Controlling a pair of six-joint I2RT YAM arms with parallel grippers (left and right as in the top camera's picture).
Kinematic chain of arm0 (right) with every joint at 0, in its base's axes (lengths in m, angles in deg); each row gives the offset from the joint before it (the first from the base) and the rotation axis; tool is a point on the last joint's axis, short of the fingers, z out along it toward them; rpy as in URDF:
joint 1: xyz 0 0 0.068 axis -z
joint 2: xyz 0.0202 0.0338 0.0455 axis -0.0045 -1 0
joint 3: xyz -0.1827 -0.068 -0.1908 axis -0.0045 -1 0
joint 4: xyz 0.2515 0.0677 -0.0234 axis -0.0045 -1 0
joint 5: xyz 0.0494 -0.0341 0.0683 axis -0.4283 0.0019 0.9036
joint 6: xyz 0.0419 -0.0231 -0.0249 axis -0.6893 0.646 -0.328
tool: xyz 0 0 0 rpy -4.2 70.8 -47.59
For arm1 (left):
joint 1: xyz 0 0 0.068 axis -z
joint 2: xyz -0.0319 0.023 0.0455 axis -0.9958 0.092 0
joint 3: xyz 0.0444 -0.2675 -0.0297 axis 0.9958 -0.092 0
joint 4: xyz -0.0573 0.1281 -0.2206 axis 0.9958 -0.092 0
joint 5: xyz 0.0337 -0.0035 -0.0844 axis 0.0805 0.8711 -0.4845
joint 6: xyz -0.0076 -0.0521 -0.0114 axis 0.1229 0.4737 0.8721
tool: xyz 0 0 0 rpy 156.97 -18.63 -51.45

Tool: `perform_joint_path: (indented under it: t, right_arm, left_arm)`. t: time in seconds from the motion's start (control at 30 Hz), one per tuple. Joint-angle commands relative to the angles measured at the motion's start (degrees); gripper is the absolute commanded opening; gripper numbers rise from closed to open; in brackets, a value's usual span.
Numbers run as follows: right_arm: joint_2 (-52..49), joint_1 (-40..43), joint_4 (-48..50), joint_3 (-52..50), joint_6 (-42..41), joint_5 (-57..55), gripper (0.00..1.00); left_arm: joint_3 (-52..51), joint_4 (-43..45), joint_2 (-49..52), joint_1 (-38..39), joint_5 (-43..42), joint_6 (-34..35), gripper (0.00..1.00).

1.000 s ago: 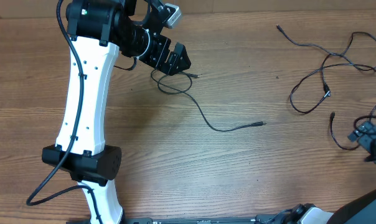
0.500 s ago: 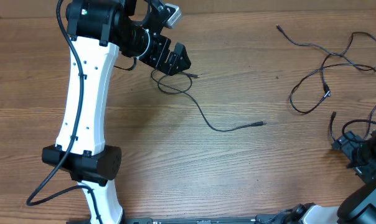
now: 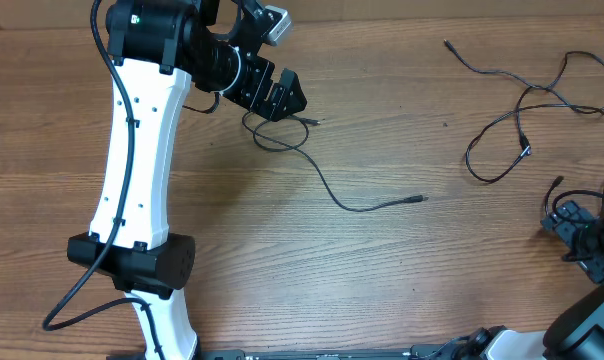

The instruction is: Untangle cables

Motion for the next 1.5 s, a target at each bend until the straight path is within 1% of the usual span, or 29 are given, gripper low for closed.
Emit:
perform_joint_path:
  t: [0.0,0.13,0.37,0.5,0.63,0.77,1.07,1.3,1.47]
  right_arm:
    - [-2.4,0.0,1.8,-0.5,-0.2,0.1,1.00]
    - [-7.7,0.0,4.4,-0.5,0.0,1.5,1.00]
    - [-10.1,-0.2,9.1,-0.5,0.5,3.3,1.00]
    - [-12.5,-3.6,13.5,-0.5,2.0,3.3,1.00]
    - [-13.8,-7.6,18.5,-0.5,1.9,3.3,1.00]
    - [-15.1,-9.8,22.9,-0.4,0.6,3.8,1.00]
    - [-21.8,-10.2,34.1,0.3,-0.1,10.7,1.00]
    - [-25.8,-10.5,43.4,1.8,-1.7,11.0,1.00]
    - [-26.6,-10.5,47.7,4.0,-3.3,11.0,1.00]
  left_arm:
    - [-0.3,0.2,0.4,-0.4,-0.9,-1.3,0.99]
    - [-0.3,0.2,0.4,-0.4,-0.9,-1.3,1.00]
    - [-0.3,0.2,0.4,-0.4,-0.9,-1.3,1.00]
    - [-0.3,0.2,0.4,-0.4,-0.9,-1.3,1.00]
    - [-0.3,0.2,0.4,-0.4,-0.9,-1.3,0.99]
    - [-0.3,0.2,0.4,-0.4,-0.9,-1.3,1.00]
    - [-0.3,0.2,0.4,-0.4,-0.9,-1.3,1.00]
    - [-0.3,0.2,0.4,-0.4,-0.9,-1.3,0.99]
    - [-0.3,0.2,0.4,-0.4,-0.9,-1.3,1.00]
